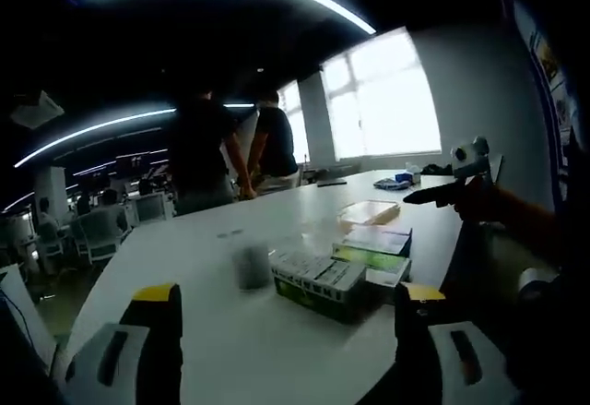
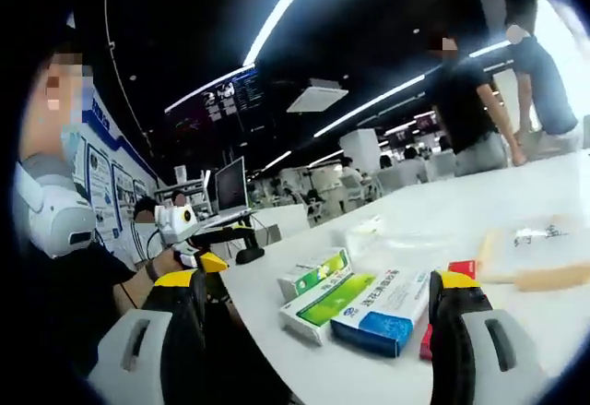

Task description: Arrange the small medicine boxes into an aligned row inside the storage area until every box is upright, visible, and separated from the surrounding clutter.

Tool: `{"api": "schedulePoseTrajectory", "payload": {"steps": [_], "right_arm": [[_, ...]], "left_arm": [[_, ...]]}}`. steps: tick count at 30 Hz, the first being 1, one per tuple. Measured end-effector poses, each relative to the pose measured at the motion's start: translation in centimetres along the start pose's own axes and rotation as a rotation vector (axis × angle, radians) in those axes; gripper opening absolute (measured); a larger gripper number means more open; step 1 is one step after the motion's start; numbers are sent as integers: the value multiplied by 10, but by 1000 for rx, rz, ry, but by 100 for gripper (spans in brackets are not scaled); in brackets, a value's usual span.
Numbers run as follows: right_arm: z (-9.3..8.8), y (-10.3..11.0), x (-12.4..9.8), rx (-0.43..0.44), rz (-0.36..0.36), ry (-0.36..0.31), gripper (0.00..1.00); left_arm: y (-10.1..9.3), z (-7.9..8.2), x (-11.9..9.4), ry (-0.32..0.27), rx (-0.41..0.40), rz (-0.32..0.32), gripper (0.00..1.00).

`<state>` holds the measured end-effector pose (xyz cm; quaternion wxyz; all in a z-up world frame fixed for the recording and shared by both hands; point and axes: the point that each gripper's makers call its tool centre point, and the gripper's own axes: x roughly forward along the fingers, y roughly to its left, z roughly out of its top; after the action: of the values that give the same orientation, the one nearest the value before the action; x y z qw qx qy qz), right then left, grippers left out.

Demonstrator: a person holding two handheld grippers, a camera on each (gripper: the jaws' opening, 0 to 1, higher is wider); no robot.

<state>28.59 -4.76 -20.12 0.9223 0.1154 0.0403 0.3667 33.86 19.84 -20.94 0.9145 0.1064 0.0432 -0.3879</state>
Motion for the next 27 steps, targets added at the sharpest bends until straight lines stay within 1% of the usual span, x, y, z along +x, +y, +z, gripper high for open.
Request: {"api": "schedulePoseTrajectory", "payload": {"steps": [4,8,9,11,13,19,22,24,27], "right_arm": [[3,-1,-9,23,-14,-18,100],[8,-2,-12,20,-38,-45,100],[9,-2,-12,23,-37,-47,100],[8,3,-10,45,-13,-38,100],[10,5,-8,42,-7,-43,100],[8,6,-7,31,-14,-24,100],[10,5,-8,33,-20,-31,100],[14,2,-11,36,-35,-56,100],[13,1,-13,46,-41,-54,100]], "left_arm": [[-2,-1,2,-3,-12,-8,96],[-3,-1,3,-5,-11,-11,96],[-3,0,3,-9,-12,-12,96],[-5,-1,4,-6,-17,-16,96],[-7,-2,5,-1,-14,-18,96],[-8,-5,6,3,-24,-21,96],[-9,-7,6,12,-26,-23,96],[-9,-7,5,10,-26,-23,96],[-9,-6,5,3,-37,-27,96]]}}
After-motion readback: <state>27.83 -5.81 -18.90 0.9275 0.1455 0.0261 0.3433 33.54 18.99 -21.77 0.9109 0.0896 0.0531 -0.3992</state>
